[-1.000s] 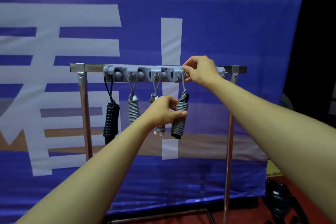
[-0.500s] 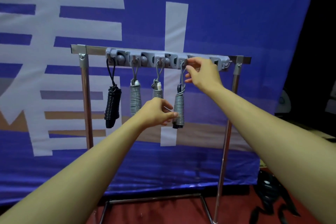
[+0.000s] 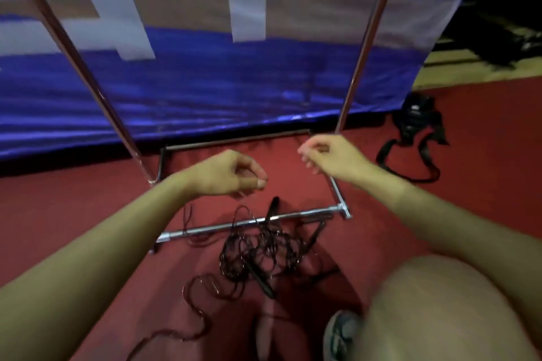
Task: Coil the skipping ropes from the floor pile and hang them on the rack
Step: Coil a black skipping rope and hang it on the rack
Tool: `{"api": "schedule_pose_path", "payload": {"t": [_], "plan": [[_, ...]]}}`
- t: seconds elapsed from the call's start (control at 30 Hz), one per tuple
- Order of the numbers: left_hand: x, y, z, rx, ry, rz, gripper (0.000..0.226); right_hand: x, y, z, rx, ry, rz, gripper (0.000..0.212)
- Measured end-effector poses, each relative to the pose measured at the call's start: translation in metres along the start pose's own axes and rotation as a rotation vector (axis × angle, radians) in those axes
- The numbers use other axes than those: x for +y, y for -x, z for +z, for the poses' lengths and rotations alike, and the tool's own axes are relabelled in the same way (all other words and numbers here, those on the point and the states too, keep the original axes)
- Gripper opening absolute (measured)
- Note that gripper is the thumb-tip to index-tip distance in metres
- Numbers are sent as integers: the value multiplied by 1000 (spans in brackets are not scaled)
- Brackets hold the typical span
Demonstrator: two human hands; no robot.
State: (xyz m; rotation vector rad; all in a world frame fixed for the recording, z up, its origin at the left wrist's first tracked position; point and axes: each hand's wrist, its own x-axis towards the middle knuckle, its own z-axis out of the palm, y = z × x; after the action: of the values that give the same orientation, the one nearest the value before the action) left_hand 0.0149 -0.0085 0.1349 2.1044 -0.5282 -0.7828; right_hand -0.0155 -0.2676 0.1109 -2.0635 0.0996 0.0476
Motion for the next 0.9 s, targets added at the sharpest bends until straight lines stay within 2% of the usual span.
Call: {"api": "schedule_pose_path", "payload": {"t": [0.13,0.33,0.43,0.53,0.6,0.67,0.73,0.8,0.9], "plan": [[-88,-7,52,-132,67,-118,12,118,34,36,-176,160,198,23],[-179,-5,103,-114,135,-188,9,228,67,78,-350,449,261,16],[-206,-5,135,-162,172,-255,12,262,83,95,-503,618,246,13],[-217,-12,164,-221,212,-277,13,287,96,104,-637,806,186,27],[-216,-19,177,-235,201,-271,15,299,103,108,-642,955,99,39],[-212,-25,188,-243,207,-265,15,303,106,109,-626,1026,89,44],[-205,-30,195,-255,227,-278,17,296,105,108,-636,947,120,35],[-196,-31,199,-296,238,-294,25,278,105,107,-644,716,172,18],[-172,-28,194,-341,254,-310,38,226,108,98,-573,482,120,15]]}}
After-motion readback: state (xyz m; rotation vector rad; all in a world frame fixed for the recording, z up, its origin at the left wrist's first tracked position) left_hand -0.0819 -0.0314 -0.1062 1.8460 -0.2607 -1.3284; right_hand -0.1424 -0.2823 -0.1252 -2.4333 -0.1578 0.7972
